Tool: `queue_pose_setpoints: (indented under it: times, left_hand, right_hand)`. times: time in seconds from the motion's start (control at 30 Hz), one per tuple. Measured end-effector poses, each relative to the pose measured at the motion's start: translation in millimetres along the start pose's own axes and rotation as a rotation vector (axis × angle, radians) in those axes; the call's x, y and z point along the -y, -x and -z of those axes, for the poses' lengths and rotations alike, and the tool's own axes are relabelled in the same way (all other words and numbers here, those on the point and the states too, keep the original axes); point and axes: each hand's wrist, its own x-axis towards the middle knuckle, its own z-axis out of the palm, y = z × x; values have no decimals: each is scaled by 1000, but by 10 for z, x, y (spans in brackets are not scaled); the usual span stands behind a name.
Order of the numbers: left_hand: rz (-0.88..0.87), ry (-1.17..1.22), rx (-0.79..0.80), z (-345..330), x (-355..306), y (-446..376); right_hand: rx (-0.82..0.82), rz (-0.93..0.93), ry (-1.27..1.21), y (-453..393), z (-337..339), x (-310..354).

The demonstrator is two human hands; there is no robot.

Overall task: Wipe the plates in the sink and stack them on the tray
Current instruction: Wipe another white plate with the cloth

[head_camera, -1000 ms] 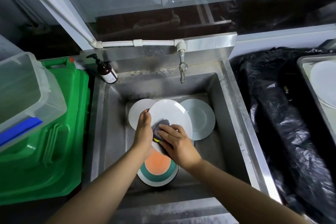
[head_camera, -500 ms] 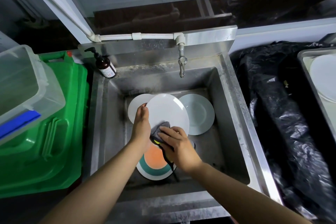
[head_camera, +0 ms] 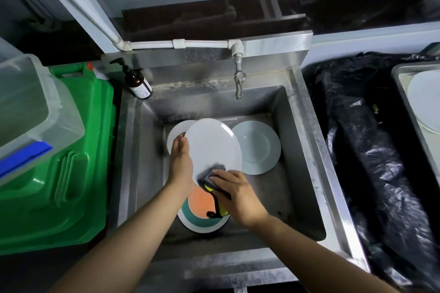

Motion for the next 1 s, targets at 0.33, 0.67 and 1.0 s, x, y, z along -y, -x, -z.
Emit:
queue_pose_setpoints:
  times: [0.33,0.67,1.0]
  left_hand:
    - [31,91,-2,108,-51,-1]
    - [204,338,19,-56,-34,181]
    - [208,288,2,70,-30,95]
  right_hand:
    - [-95,-174,95,-103,242,-398]
    - [-73,-52,-7,-556,-27,317]
    - [-63,62,51,-331,-172,357]
